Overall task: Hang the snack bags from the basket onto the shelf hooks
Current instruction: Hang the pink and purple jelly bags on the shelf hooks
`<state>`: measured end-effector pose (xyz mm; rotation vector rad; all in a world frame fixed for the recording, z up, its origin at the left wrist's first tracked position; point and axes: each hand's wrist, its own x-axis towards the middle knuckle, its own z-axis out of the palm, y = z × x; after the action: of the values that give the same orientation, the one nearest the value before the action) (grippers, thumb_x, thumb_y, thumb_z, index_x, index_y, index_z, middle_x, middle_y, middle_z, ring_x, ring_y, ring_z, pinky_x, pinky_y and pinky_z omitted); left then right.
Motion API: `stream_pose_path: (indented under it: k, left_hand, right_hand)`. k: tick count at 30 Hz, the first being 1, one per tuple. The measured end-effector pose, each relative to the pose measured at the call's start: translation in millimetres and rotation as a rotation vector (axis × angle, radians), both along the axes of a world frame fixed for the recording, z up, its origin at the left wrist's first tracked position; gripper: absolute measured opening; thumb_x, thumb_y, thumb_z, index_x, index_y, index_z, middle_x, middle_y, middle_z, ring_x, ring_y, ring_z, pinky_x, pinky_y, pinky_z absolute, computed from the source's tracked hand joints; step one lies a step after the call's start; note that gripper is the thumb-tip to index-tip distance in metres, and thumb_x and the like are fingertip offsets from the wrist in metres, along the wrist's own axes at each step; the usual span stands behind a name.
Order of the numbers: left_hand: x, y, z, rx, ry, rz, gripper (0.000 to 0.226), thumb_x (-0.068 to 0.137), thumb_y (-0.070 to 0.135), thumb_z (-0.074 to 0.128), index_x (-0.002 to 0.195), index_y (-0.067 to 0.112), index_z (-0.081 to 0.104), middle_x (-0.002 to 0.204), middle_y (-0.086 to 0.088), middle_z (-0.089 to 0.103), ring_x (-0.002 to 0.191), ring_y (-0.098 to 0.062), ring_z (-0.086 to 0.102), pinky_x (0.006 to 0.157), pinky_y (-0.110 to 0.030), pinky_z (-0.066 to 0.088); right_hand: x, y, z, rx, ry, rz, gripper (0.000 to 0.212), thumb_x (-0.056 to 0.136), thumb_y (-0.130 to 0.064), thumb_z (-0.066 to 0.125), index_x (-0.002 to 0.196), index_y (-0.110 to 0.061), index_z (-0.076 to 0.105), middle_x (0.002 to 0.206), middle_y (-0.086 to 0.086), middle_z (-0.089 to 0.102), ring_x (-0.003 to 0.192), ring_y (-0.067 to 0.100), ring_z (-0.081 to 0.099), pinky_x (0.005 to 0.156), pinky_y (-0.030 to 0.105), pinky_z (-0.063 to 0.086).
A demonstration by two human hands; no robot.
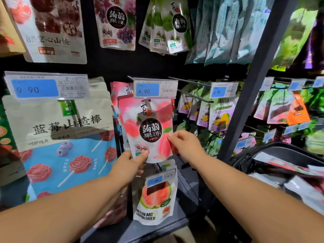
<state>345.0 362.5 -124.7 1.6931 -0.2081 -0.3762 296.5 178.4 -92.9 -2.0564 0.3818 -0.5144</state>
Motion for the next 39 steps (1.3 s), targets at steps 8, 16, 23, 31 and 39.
stream_pose_path:
  k: [8,16,23,31,39]
  left_hand:
    - [-16.4,-15.5,-7.5,-0.103,0.381,-0.056,0.034,0.097,0.034,0.059,0.087,0.001,0.054,0.053,-0.008,0.055,0.033,-0.011,0.045,0.033,-0.014,0.037]
    - [-55.3,-84.1,-11.2,0.08,0.052,-0.454,0.031,0.099,0.025,0.055,0.072,0.011,0.05,0.064,-0.005,0.055,0.049,-0.01,0.046,0.046,-0.018,0.037]
    - [-110.6,-193.6,-3.2,0.147,-0.419,-0.568,0.022,0.09,0.032,0.068,0.074,0.028,0.054,0.071,0.009,0.055,0.07,-0.011,0.052,0.066,-0.023,0.039]
    - [-134.6,-267.8,-13.4,0.153,-0.708,-0.711,0.013,0.091,0.035,0.065,0.091,0.028,0.054,0.083,0.013,0.054,0.085,-0.013,0.054,0.076,-0.03,0.044]
    - [-133.5,-277.0,-21.8,0.258,-0.839,-0.669,0.016,0.092,0.044,0.062,0.093,0.033,0.051,0.08,0.011,0.056,0.083,-0.013,0.053,0.066,-0.028,0.034]
  right_hand:
    - [-36.5,-31.7,8.4,-0.083,0.173,0.043,0.023,0.095,-0.025,0.064,0.081,-0.007,0.066,0.083,0.007,0.075,0.07,0.013,0.067,0.075,0.034,0.058]
    - [-92.9,-88.8,12.0,-0.197,0.176,-0.2,0.028,0.093,-0.032,0.067,0.069,-0.019,0.062,0.068,-0.004,0.071,0.061,0.004,0.065,0.07,0.023,0.053]
    - [-184.2,-164.7,13.1,-0.35,0.272,-0.526,0.024,0.09,-0.039,0.068,0.075,-0.02,0.065,0.076,-0.001,0.071,0.076,0.019,0.067,0.072,0.034,0.052]
    - [-259.7,-221.0,3.3,-0.359,0.335,-0.703,0.017,0.078,-0.024,0.082,0.08,-0.029,0.066,0.08,-0.01,0.066,0.07,0.009,0.061,0.064,0.021,0.046]
    - [-274.1,-258.8,-7.2,-0.498,0.432,-0.687,0.033,0.077,-0.017,0.083,0.104,-0.029,0.068,0.106,0.0,0.049,0.098,0.024,0.056,0.086,0.03,0.042]
